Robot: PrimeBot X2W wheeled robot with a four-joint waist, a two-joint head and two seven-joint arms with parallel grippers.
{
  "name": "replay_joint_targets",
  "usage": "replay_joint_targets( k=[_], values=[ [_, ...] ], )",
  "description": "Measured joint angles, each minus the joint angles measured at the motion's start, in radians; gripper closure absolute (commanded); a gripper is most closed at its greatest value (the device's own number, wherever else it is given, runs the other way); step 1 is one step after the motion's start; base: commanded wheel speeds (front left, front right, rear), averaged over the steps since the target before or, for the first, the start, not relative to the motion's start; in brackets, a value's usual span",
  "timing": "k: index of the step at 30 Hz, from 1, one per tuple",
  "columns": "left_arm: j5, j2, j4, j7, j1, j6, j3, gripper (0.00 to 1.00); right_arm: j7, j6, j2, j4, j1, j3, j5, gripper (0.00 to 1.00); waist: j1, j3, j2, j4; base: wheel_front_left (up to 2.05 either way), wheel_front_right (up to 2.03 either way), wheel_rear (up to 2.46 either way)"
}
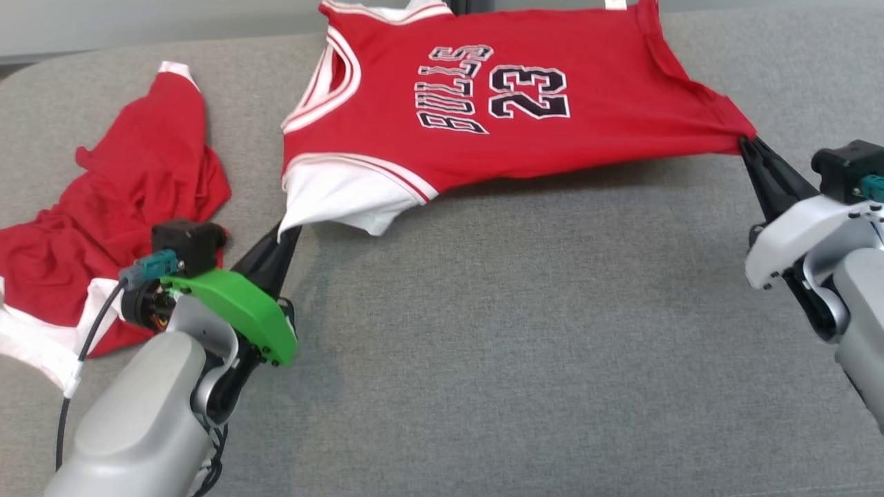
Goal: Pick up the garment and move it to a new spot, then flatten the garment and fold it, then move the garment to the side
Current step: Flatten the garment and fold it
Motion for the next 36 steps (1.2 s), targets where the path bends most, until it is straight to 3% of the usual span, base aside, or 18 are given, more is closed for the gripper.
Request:
replay_joint_targets(
  k=[11,22,30,36],
  values=[
    [-0.046,0.049,-0.208,0.076,0.164,0.041,-0.032,1.0,0.061,0.0,-0.136,-0.033,0.132,0.11,0.179,1.0,0.0,-0.093,0.0,0.047,0.0,0.0,0.0],
    [-0.085,0.156,-0.402,0.161,0.325,0.1,-0.052,1.0,0.249,0.0,-0.245,-0.196,0.266,0.198,0.321,1.0,0.0,-0.178,0.0,0.055,0.0,0.0,0.0],
    [-0.093,0.191,-0.527,0.171,0.393,0.166,-0.042,1.0,0.333,0.0,-0.311,-0.306,0.296,0.206,0.353,1.0,0.0,-0.187,0.0,0.015,0.0,0.0,0.0],
    [-0.09,0.201,-0.54,0.18,0.367,0.175,-0.028,1.0,0.372,0.0,-0.307,-0.332,0.249,0.194,0.336,1.0,0.0,-0.148,0.0,0.004,0.0,0.0,0.0]
  ],
)
